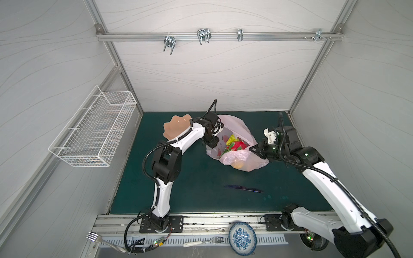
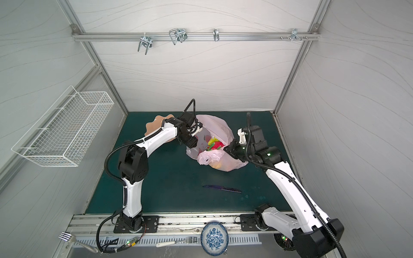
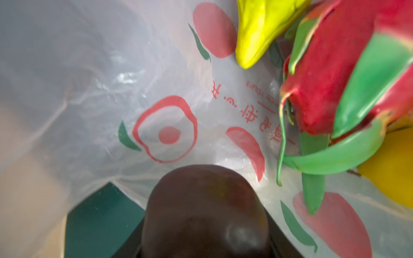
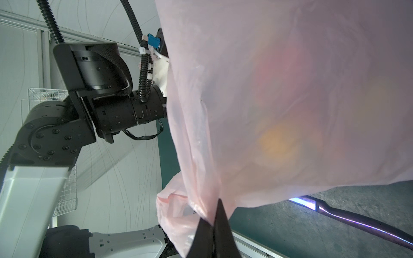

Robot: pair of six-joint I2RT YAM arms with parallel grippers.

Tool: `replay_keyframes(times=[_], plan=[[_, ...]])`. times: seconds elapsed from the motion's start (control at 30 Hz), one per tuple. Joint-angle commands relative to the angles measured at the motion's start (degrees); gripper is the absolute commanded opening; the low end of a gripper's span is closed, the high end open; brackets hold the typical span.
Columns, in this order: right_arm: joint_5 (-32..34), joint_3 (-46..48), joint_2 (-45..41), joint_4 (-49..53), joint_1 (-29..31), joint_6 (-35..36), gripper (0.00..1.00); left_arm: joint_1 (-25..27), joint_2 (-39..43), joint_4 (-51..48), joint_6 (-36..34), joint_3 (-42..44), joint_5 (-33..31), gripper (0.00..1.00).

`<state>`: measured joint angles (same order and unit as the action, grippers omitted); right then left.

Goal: Place the fruits into the plastic bag
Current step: 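Carry the plum with the left gripper into the bag opening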

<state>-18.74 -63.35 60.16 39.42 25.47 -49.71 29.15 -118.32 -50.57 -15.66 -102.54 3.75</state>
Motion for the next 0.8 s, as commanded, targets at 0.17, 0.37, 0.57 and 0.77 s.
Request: replay_keyframes(times=[0.17, 0.37, 0.57, 0.77], plan=[[-0.10, 0.38, -0.77, 0.11, -0.17, -0.64, 0.00, 0.94, -4.58, 0.08, 3.85, -7.92, 1.07, 0.05], [-0.16, 0.38, -0.76, 0.14, -0.16, -0.65, 0.00, 2.91, -6.68, 0.72, 5.27, -9.77, 2.34, 0.05], [-0.24, 0.42, -0.90, 0.40, -0.06, -0.67, 0.00, 4.15, -7.86, 2.72, 9.13, -10.64, 4.94, 0.06], [-0.17, 0.43, -1.19, 0.45, 0.07, -0.74, 0.00, 5.60, -9.79, 4.93, 12.96, -11.82, 7.13, 0.07]])
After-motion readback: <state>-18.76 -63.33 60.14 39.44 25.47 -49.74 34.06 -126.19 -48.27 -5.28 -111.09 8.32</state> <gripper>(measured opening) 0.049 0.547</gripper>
